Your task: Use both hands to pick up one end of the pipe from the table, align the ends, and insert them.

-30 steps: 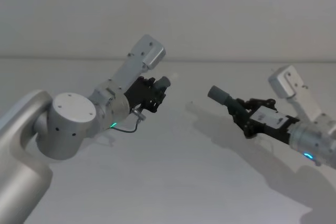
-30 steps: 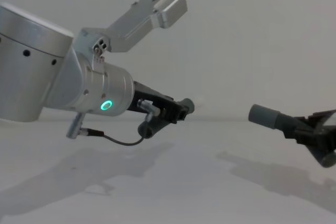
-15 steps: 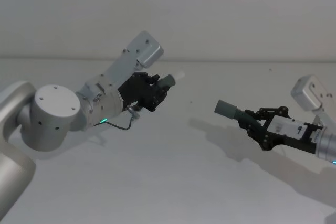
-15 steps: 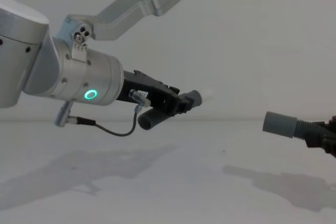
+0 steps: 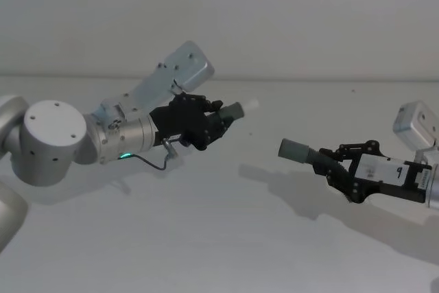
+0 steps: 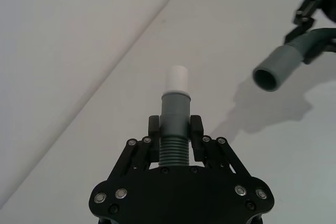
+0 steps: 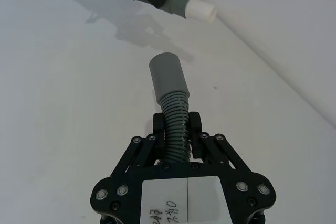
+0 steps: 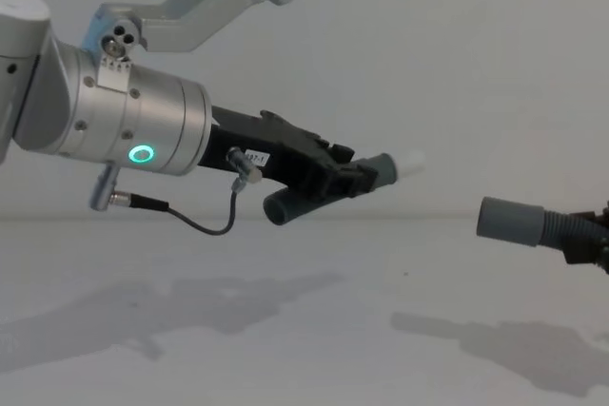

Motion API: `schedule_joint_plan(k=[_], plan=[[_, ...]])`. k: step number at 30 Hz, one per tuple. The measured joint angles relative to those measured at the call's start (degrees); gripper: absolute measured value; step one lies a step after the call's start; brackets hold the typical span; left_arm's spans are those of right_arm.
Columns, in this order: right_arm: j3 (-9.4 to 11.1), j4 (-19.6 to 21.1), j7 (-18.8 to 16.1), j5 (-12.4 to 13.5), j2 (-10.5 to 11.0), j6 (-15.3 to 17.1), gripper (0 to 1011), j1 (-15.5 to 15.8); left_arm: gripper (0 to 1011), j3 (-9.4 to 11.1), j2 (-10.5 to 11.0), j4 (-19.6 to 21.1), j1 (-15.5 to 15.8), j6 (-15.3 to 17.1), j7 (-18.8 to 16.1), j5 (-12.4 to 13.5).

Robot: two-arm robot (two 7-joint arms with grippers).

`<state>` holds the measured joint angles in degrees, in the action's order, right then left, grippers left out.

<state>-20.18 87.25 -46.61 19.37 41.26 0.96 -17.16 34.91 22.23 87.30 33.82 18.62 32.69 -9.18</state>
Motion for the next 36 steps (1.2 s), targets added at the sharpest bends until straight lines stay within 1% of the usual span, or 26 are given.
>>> schedule_joint_plan(k=[2,4,7,9,10,13,16,19,23,29,36], plan=[[-0.11,0.08,-0.39,0.10,0.24,-0.33,262,-0.07,332,0.18,0.35,-0.06,0.24,-0.80,1.10,-0.24],[-0.20,0.22,-0.81,0.25,0.50,-0.70,262,-0.17,332,0.51,0.92,-0.19,0.64,-2.21,3.03,-0.66],[-0.36,0.41,-1.29,0.38,0.85,-1.02,262,-0.27,332,0.83,1.44,-0.30,1.00,-3.41,4.63,-1.01],[-0.45,0.53,-1.49,0.45,1.10,-1.22,262,-0.37,332,1.34,2.25,-0.41,1.46,-4.97,6.77,-1.42],[-0.45,0.53,-1.49,0.45,1.10,-1.22,262,-0.37,332,1.34,2.25,-0.41,1.46,-4.97,6.77,-1.42],[-0.67,0.72,-1.81,0.55,1.46,-1.36,262,-0.48,332,1.94,3.28,-0.38,1.87,-6.43,8.82,-1.65],[-0.87,0.86,-2.10,0.68,1.74,-1.50,262,-0.59,332,2.22,3.90,-0.15,2.01,-6.97,9.62,-1.67],[-1.07,0.96,-2.40,0.82,2.00,-1.59,262,-0.68,332,2.60,4.99,0.43,2.06,-7.55,10.55,-1.64],[-1.34,1.10,-2.86,0.94,2.35,-1.65,262,-0.81,332,2.89,6.08,1.07,1.94,-7.81,11.01,-1.54],[-1.87,1.17,-3.65,1.17,2.85,-1.67,262,-1.19,332,3.27,7.15,1.65,1.73,-8.15,11.42,-1.47],[-2.42,1.11,-4.24,1.27,3.10,-1.67,262,-1.69,332,3.67,7.64,1.74,1.72,-8.86,12.24,-1.81]])
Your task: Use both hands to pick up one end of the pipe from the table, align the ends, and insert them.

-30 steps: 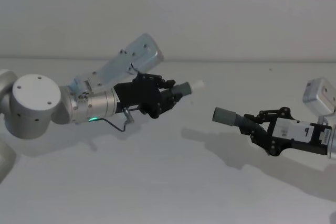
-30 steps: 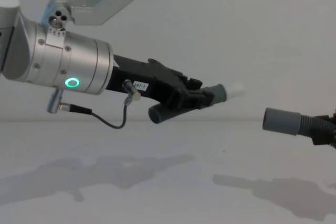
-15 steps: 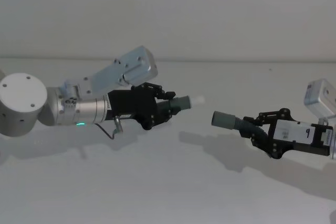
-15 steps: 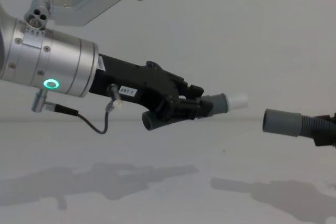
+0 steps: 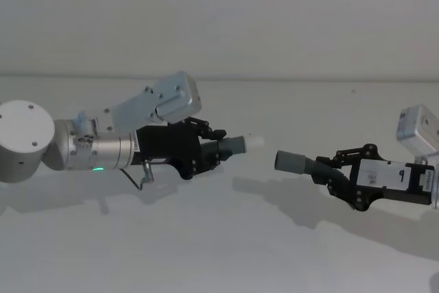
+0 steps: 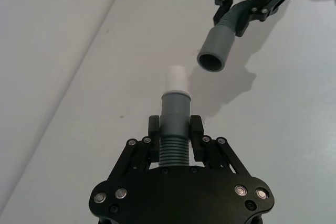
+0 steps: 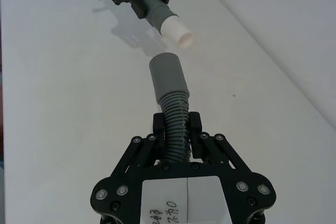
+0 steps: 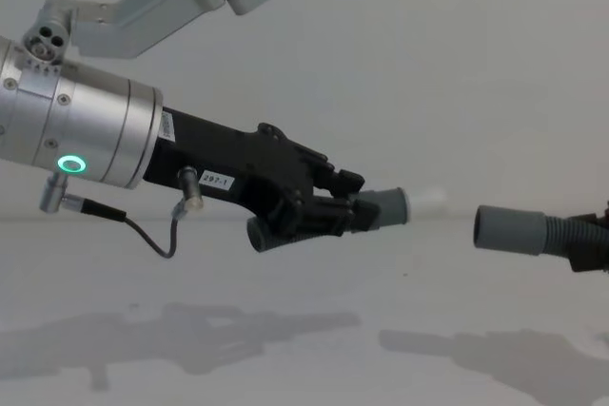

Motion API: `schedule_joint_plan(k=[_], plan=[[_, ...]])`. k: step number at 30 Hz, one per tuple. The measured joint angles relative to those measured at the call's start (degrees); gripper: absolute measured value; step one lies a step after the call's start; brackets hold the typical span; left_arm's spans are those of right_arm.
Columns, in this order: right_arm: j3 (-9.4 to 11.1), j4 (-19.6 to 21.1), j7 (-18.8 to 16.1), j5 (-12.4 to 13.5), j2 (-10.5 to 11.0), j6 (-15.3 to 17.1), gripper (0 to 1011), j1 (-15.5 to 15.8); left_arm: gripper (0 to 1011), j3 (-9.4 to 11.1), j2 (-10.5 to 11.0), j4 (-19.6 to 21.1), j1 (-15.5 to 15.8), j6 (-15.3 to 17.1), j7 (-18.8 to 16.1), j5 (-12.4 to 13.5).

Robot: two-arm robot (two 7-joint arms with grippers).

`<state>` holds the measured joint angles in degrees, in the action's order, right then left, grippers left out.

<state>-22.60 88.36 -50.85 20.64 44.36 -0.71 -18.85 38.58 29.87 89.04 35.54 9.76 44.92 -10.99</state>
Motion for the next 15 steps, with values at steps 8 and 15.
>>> schedule_joint_plan(k=[8,15], plan=[[-0.80,-0.34,-0.32,0.05,0.07,0.04,262,-0.71,332,0.69,0.13,-0.51,0.35,-0.97,1.47,-1.07],[-1.34,-0.53,-0.36,0.10,0.05,0.16,262,-1.21,332,1.13,0.31,-0.75,0.60,-1.40,2.17,-1.76]])
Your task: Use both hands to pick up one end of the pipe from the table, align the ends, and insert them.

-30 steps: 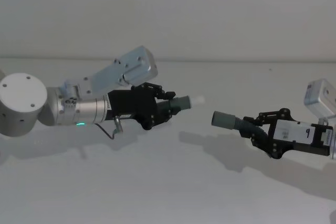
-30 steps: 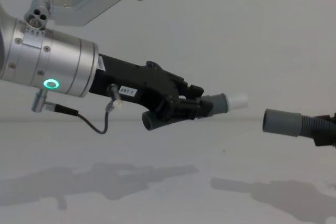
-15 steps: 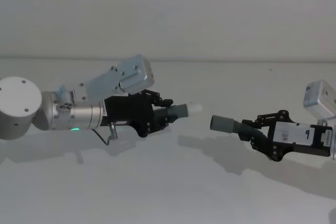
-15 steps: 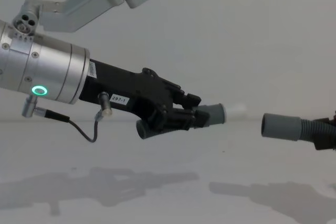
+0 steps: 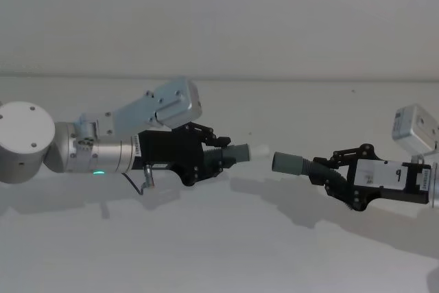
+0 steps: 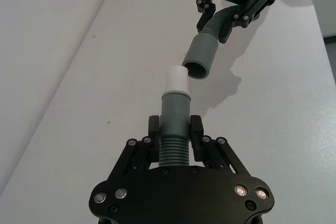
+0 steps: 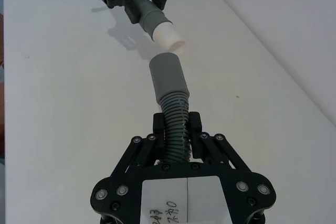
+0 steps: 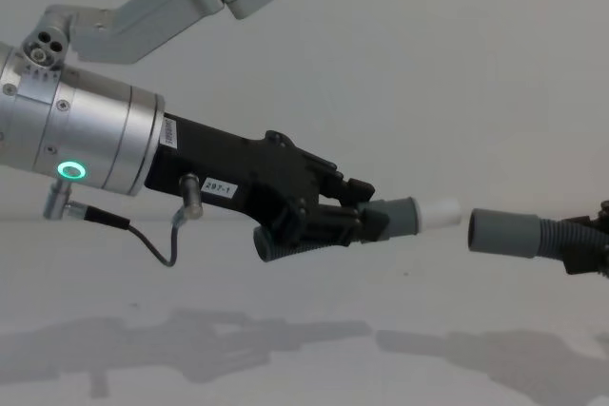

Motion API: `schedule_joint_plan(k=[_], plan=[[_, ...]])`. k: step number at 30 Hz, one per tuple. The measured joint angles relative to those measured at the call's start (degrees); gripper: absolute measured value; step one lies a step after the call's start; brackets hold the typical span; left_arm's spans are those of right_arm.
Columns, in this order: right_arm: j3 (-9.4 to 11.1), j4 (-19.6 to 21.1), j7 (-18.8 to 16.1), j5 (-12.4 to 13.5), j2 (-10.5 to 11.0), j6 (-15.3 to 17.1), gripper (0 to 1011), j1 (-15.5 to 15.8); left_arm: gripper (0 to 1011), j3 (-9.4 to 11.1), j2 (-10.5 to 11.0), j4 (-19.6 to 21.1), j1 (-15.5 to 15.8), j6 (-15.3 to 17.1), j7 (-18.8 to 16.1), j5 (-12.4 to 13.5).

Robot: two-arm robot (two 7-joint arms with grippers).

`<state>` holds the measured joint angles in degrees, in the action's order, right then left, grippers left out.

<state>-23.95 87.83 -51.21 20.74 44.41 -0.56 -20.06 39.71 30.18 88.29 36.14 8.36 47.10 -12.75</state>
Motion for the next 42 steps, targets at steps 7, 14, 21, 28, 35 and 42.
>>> schedule_joint_plan(k=[7,14,21,28,35,42], plan=[[-0.39,-0.04,0.21,0.17,0.04,0.17,262,-0.22,332,0.21,0.31,0.01,0.10,-0.14,0.12,-0.52],[-0.59,0.05,0.81,0.25,0.15,0.43,262,-0.32,332,0.37,0.57,0.07,0.19,-0.33,0.31,-1.11],[-0.78,0.17,1.54,0.35,0.26,0.91,262,-0.42,332,0.67,0.78,0.09,0.32,-0.47,0.44,-1.67],[-0.94,0.40,2.13,0.72,0.38,1.36,262,-0.50,332,0.97,0.85,0.05,0.47,-0.50,0.52,-2.01],[-1.06,0.70,2.29,1.29,0.54,1.55,262,-0.57,332,1.39,0.90,-0.03,0.68,-0.47,0.45,-2.23],[-1.25,1.07,2.14,2.01,0.67,1.47,262,-0.67,332,1.75,1.04,-0.05,0.93,-0.04,0.04,-2.32]])
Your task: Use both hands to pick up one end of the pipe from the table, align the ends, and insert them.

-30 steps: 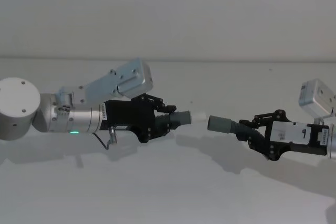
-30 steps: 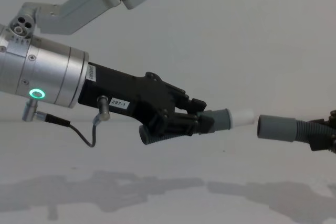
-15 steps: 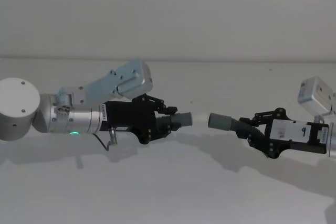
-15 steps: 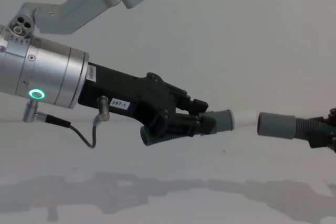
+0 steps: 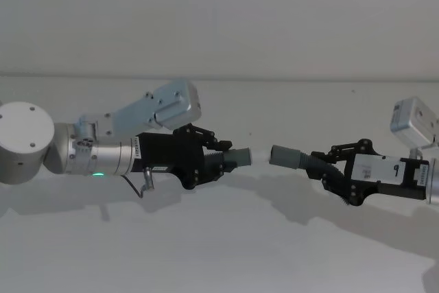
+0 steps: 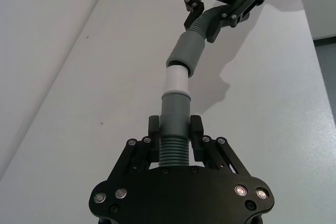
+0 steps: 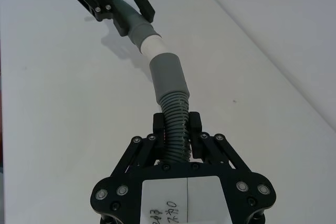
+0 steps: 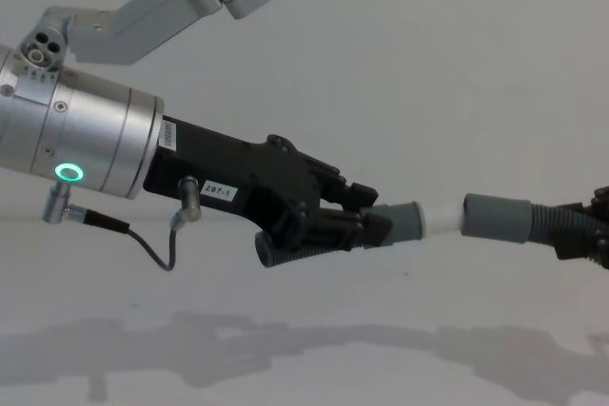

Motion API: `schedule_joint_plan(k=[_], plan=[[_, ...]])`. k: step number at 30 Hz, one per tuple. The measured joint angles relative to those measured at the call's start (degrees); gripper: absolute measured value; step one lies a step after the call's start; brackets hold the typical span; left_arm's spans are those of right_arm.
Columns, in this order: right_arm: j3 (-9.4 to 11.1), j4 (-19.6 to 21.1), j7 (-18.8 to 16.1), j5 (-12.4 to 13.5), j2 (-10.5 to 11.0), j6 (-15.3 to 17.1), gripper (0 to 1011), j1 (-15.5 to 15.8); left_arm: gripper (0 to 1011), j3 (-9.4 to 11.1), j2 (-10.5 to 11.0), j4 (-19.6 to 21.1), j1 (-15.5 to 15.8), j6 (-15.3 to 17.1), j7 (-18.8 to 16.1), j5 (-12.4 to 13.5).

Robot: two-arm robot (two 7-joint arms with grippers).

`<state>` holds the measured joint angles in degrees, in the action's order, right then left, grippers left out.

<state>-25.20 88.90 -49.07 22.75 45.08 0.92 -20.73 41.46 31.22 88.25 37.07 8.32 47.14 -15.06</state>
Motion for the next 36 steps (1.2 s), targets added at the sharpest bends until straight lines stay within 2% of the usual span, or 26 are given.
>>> schedule_joint_plan(k=[18,36], plan=[[-0.81,0.18,-0.58,1.20,0.11,-0.87,262,-0.42,332,0.67,0.43,0.04,0.61,0.43,-0.25,-0.88],[-1.87,-0.31,-0.67,2.02,-0.01,-0.90,262,-1.31,332,2.33,1.53,0.00,1.40,-1.52,4.58,-3.33]])
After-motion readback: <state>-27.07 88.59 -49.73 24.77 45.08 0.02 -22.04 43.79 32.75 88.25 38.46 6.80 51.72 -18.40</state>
